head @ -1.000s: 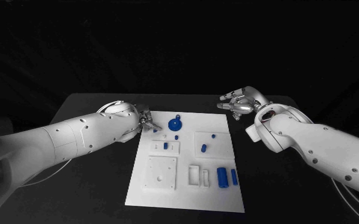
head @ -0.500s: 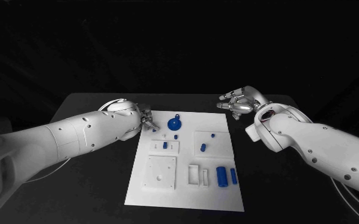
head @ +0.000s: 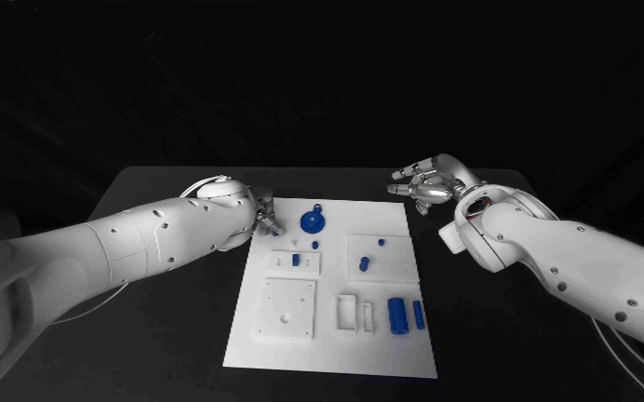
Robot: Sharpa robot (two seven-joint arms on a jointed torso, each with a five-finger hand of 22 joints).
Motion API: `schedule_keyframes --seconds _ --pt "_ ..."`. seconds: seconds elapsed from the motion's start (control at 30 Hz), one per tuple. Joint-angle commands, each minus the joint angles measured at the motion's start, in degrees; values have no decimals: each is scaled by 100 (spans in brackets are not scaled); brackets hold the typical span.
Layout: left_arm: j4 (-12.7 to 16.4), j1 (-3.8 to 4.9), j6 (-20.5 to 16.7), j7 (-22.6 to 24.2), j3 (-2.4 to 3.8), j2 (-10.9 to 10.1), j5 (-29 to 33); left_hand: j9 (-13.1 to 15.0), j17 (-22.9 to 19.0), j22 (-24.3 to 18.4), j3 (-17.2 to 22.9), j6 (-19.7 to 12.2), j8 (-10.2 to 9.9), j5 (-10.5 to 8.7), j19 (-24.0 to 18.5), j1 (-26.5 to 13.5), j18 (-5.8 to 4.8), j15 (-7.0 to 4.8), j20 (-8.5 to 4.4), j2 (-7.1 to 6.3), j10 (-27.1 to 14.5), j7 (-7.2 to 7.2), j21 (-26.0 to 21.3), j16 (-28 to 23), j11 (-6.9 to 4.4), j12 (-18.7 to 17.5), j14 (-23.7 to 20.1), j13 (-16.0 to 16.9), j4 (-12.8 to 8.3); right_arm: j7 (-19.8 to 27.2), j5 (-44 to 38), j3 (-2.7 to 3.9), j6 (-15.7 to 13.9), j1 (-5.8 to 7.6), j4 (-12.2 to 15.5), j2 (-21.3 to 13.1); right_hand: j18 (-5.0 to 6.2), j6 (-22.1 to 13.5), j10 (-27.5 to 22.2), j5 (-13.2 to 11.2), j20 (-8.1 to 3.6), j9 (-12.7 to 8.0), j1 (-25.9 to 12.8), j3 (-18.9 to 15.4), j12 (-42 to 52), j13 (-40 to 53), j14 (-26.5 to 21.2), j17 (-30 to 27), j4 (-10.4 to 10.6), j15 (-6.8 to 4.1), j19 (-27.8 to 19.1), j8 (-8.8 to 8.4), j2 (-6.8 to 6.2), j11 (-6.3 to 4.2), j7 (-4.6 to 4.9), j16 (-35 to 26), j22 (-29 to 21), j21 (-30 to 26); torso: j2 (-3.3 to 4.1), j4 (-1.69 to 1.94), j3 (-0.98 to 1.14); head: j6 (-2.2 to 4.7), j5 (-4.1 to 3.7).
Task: Assemble the parts on the task board
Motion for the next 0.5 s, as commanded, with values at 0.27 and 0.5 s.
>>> schedule_keyframes --seconds 0.27,0.5 --pt "-21 -48 240 229 -31 14 277 116 21 127 199 174 -14 418 -3 279 -61 -96 -90 139 461 -26 130 74 -44 -493 39 -7 -247 20 2 3 77 -9 3 10 67 -1 -45 35 8 -6 -49 25 25 -8 -56 -4 17 1 -39 -7 -15 -4 19 2 250 -18 -1 0 -1 -3 -2" --pt "-65 -48 -7 413 -30 -10 713 165 36 126 418 235 -14 610 -28 228 -63 -107 -109 164 665 -25 233 104 -61 -703 64 -1 -387 22 10 3 81 -10 0 18 66 5 -49 39 8 -6 -42 41 31 -6 -54 4 19 1 -39 -7 -17 -5 18 11 252 -16 -6 2 1 13 -11"
